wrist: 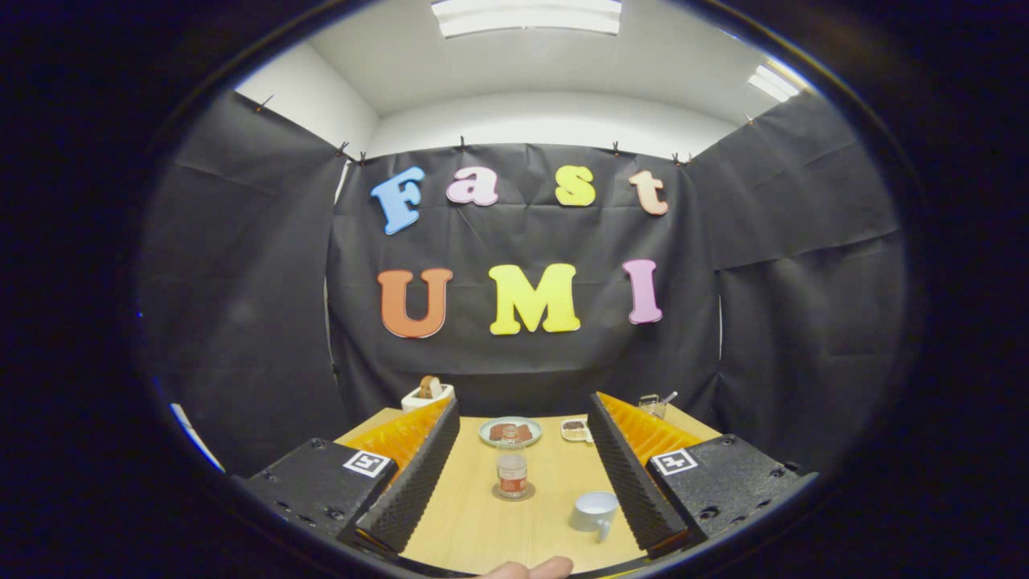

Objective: Take the bottle from table, then pour the juice into the cup, finally place the bottle on the coaster

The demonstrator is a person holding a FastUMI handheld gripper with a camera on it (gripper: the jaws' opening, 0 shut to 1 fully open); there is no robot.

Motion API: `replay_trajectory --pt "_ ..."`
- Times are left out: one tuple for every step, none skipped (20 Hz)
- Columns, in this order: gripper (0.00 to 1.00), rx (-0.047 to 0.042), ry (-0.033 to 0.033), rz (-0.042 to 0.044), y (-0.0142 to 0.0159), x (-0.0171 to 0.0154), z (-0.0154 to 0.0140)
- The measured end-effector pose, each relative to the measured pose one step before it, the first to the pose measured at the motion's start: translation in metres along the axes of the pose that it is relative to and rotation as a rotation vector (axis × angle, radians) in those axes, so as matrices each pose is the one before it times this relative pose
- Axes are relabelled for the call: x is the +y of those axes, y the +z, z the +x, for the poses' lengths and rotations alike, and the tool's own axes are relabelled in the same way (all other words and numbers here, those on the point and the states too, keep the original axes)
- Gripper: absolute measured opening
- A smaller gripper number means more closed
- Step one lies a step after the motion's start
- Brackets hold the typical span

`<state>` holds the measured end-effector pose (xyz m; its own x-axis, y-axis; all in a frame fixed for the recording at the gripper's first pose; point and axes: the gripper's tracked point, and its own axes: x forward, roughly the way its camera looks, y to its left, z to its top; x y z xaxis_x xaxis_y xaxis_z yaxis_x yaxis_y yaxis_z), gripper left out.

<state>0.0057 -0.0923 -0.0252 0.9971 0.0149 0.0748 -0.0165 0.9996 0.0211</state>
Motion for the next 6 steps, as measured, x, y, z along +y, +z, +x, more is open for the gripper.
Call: replay_trajectory --pt "1.00 0.00090 -0.00092 -0.00084 -0.00149 -0.00033 0.00036" --pt "1.00 0.00157 -0.00009 0.00186 -0.00058 -0.00045 0.00027" --pt "1.00 0.00240 0.00012 0.00232 -0.00066 -0.00073 -0.00029" --pt "1.00 0.00043 0.00146 0.00160 -0.00132 -0.00046 -0.00002" --pt "1.00 0.00068 0.00032 0.00298 -0.00045 -0.00171 0.00026" --pt "1.00 0.00715 -0.01056 -0.00021 -0.00108 -0.00275 -0.00012"
